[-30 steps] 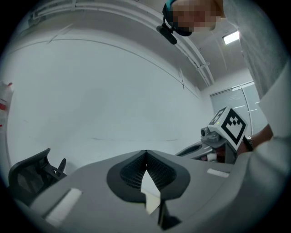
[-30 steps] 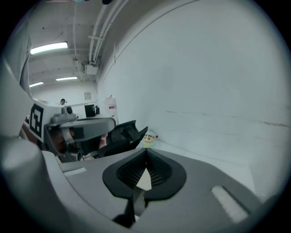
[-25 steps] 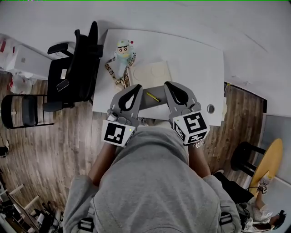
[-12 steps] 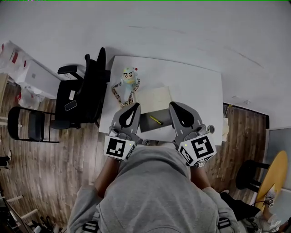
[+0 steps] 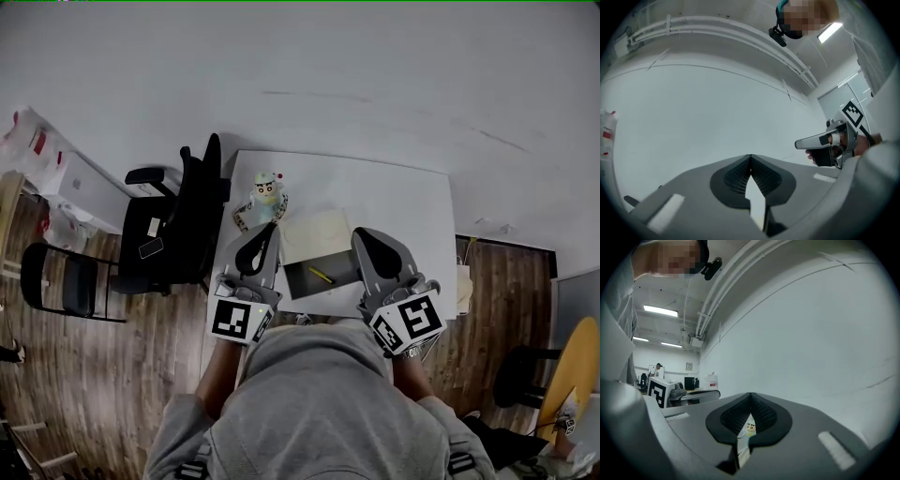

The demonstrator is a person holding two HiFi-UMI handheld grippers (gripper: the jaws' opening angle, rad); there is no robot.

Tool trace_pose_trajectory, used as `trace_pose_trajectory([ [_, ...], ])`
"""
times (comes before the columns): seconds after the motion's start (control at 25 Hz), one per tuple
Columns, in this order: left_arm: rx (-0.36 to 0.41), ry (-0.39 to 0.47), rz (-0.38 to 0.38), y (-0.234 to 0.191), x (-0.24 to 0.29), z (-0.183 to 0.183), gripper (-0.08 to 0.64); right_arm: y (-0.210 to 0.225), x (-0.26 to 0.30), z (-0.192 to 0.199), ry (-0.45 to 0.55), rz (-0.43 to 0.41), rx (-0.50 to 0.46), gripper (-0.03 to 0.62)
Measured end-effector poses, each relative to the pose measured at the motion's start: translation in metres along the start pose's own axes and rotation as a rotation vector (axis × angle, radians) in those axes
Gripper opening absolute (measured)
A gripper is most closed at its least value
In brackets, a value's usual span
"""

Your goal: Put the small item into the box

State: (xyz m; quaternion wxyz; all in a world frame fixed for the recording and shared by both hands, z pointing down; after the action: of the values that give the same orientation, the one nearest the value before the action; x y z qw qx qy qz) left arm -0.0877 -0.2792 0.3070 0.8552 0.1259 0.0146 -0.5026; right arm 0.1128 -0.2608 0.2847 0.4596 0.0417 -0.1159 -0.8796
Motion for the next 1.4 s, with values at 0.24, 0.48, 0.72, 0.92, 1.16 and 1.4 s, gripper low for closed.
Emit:
trace_pose_trajectory([
  [0.24,0.006,0.013,0.008,0.0,0.001,-0.011,0.003,0.001,0.001,-0.004,0.012,-0.007,-0.001,0.015],
  [0.48,-0.007,0.009,0.009,0.004,-0.001,-0.007,0.003,0.001,0.001,-0.003,0.005,-0.015,0.001,0.014],
  [0.72,-0.024,0.008,-0.002,0.005,-0.006,-0.005,0.003,-0.001,0.001,0.0,-0.014,-0.021,-0.006,0.015],
  [0.92,-0.027,0.003,-0.001,0.006,-0.008,-0.003,0.003,0.0,0.003,0.002,-0.026,-0.021,0.0,0.015],
  [1.16,-0.037,-0.008,-0.004,0.002,-0.009,0.002,0.003,-0.001,0.008,0.007,-0.049,-0.03,0.003,0.015],
  [1.4,-0.04,-0.006,0.004,0.005,-0.007,0.002,0.003,0.0,0.008,0.008,-0.054,-0.032,0.0,0.015],
])
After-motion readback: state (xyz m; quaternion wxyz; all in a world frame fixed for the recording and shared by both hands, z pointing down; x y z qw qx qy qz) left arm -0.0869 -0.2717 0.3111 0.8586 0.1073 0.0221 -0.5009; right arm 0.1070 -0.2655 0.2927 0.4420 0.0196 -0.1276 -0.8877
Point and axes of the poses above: the fingertips, and each gripper's own axes: x forward along the fingers, y to its right, z out of its underside, the point moved 6 cm from there along -x, backward along the fingers, and after that the axes turned 10 degrees about x, right-handed, at the moved point
